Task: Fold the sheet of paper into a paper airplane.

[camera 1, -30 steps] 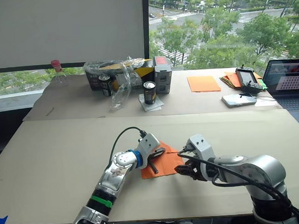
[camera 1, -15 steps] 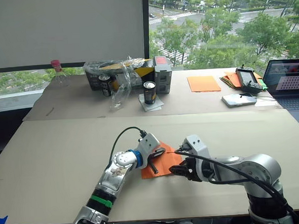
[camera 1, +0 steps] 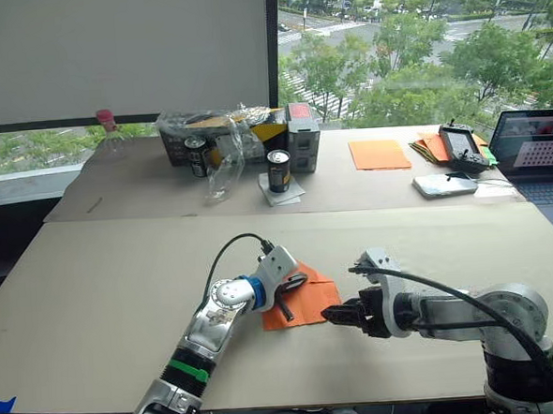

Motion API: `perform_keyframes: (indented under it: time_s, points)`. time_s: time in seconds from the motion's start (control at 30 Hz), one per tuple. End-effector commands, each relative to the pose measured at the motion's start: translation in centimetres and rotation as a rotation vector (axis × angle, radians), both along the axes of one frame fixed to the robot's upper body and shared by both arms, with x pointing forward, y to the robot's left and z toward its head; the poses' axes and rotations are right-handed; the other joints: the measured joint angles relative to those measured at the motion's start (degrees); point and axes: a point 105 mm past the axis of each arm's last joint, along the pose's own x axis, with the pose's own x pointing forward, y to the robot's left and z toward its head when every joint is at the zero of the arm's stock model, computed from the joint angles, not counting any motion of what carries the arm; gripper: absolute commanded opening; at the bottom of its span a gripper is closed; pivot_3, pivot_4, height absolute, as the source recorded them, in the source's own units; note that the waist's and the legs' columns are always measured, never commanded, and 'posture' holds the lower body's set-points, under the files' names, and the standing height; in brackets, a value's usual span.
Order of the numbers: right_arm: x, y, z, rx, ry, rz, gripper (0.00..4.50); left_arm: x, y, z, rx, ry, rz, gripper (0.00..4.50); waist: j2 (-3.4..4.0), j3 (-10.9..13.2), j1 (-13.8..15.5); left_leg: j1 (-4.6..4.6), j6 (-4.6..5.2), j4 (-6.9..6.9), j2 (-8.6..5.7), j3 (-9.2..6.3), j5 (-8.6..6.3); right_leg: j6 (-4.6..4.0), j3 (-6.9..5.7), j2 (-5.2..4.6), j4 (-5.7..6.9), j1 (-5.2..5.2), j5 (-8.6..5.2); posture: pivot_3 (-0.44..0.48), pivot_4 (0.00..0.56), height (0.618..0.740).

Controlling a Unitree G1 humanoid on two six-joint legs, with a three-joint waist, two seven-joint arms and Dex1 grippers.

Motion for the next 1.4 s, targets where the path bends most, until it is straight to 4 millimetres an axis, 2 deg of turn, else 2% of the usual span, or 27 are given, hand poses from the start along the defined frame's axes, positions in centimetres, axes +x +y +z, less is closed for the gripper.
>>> perform_keyframes:
  time_s: [0.03, 0.17, 0.33, 0.47, 0.73, 0.97, 1.1, 1.3, 1.4]
  points:
    - [-0.9, 0.6, 0.5, 0.190, 0.077, -0.037, 2.88, -0.5, 0.6, -2.5, 0.063, 0.077, 0.009, 0.00, 0.02, 0.01, -0.03, -0.02, 0.00, 0.00, 0.00, 0.00, 0.00, -0.01, 0.01, -0.01, -0.02, 0.00, 0.00, 0.000, 0.150, 0.732]
    - [-1.2, 1.3, 0.3, 0.313, 0.213, -0.184, 2.88, -0.5, 0.7, -2.5, 0.064, 0.076, 0.007, 0.00, 0.03, 0.03, -0.16, -0.06, 0.02, 0.00, -0.01, 0.02, -0.01, 0.00, 0.03, -0.02, -0.10, 0.02, 0.00, 0.000, 0.150, 0.732]
    - [-1.0, 2.2, -0.4, 0.378, 0.269, -0.309, 2.88, -0.7, 0.7, -2.6, 0.068, 0.077, 0.004, 0.00, 0.07, 0.02, -0.21, -0.33, 0.03, -0.01, 0.03, 0.00, -0.01, 0.03, 0.04, 0.06, -0.36, 0.05, -0.01, 0.000, 0.150, 0.732]
    - [-0.4, 2.1, -0.9, 0.386, 0.307, -0.410, 2.88, -0.7, 0.7, -2.6, 0.069, 0.076, 0.005, 0.00, 0.06, 0.01, -0.19, -0.30, 0.03, 0.00, 0.02, 0.00, -0.01, 0.05, 0.06, 0.05, -0.42, 0.03, 0.01, 0.000, 0.150, 0.732]
    - [-0.4, 2.1, -1.0, 0.390, 0.317, -0.451, 2.88, -0.7, 0.8, -2.7, 0.071, 0.076, 0.006, 0.00, 0.08, 0.01, -0.17, -0.28, 0.03, -0.01, 0.03, -0.02, -0.01, 0.04, 0.06, 0.05, -0.43, 0.02, 0.00, 0.000, 0.150, 0.732]
    - [-0.4, 2.7, -0.8, 0.459, 0.338, -0.477, 2.88, -0.8, 0.7, -2.7, 0.073, 0.074, 0.003, 0.00, 0.09, 0.00, -0.20, -0.29, 0.03, -0.01, 0.05, -0.01, -0.01, 0.03, 0.07, 0.06, -0.42, 0.03, 0.01, 0.000, 0.150, 0.732]
    - [-1.0, 2.5, -1.6, 0.459, 0.364, -0.478, 2.88, -0.8, 0.7, -2.7, 0.079, 0.070, 0.002, 0.00, 0.10, 0.00, -0.18, -0.28, 0.03, -0.01, 0.05, -0.01, -0.01, 0.02, 0.06, 0.06, -0.43, 0.03, 0.01, 0.000, 0.150, 0.732]
    - [-1.3, 1.8, -1.8, 0.491, 0.363, -0.502, 2.88, -0.6, 0.9, -2.7, 0.085, 0.066, 0.001, 0.00, 0.10, 0.00, -0.11, -0.30, 0.05, -0.01, 0.05, -0.01, -0.02, 0.02, 0.06, 0.05, -0.47, 0.02, 0.00, 0.000, 0.150, 0.732]
    - [-1.0, 1.5, -1.4, 0.575, 0.363, -0.552, 2.88, -0.5, 0.8, -2.7, 0.087, 0.063, -0.002, 0.00, 0.10, 0.00, -0.05, -0.31, 0.06, -0.02, 0.05, -0.01, -0.03, 0.02, 0.06, 0.05, -0.48, 0.02, 0.00, 0.000, 0.150, 0.732]
